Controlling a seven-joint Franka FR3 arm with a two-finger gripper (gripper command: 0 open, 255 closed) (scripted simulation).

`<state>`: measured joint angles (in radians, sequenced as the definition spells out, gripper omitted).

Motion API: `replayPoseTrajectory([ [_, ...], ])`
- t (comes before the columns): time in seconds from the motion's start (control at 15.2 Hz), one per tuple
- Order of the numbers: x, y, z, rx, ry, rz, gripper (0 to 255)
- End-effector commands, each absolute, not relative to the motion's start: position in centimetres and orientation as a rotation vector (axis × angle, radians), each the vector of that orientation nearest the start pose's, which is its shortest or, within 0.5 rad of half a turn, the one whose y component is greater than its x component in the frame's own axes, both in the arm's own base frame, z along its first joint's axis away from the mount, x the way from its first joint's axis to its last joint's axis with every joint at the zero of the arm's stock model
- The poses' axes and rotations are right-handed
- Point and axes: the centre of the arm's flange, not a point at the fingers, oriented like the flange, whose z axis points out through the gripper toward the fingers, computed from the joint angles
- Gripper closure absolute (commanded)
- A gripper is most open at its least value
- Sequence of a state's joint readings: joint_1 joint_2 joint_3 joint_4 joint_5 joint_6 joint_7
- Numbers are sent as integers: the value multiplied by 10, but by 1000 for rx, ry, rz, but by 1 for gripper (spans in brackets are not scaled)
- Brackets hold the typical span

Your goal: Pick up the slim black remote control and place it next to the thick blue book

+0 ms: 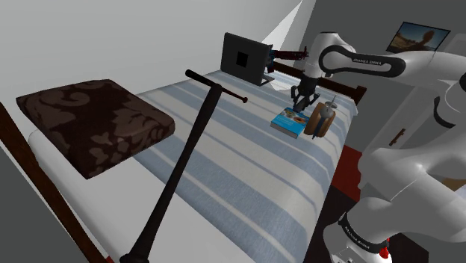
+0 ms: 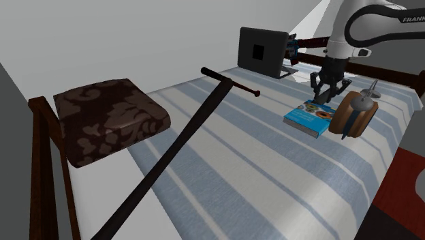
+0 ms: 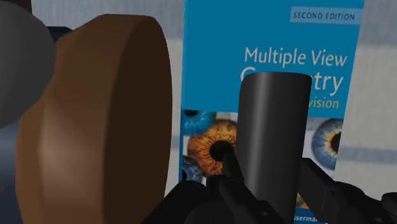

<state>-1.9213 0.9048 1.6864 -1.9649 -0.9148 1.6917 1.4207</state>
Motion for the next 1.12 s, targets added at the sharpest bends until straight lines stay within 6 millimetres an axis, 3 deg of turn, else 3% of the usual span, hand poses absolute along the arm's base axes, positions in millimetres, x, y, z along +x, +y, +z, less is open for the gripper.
replayPoseTrajectory([
  [0.0,465,-333,419,-2433,2026,36,255],
  [0.99,460,-533,419,-2433,2026,36,255],
  [1.06,460,-533,414,-2433,2026,36,255],
])
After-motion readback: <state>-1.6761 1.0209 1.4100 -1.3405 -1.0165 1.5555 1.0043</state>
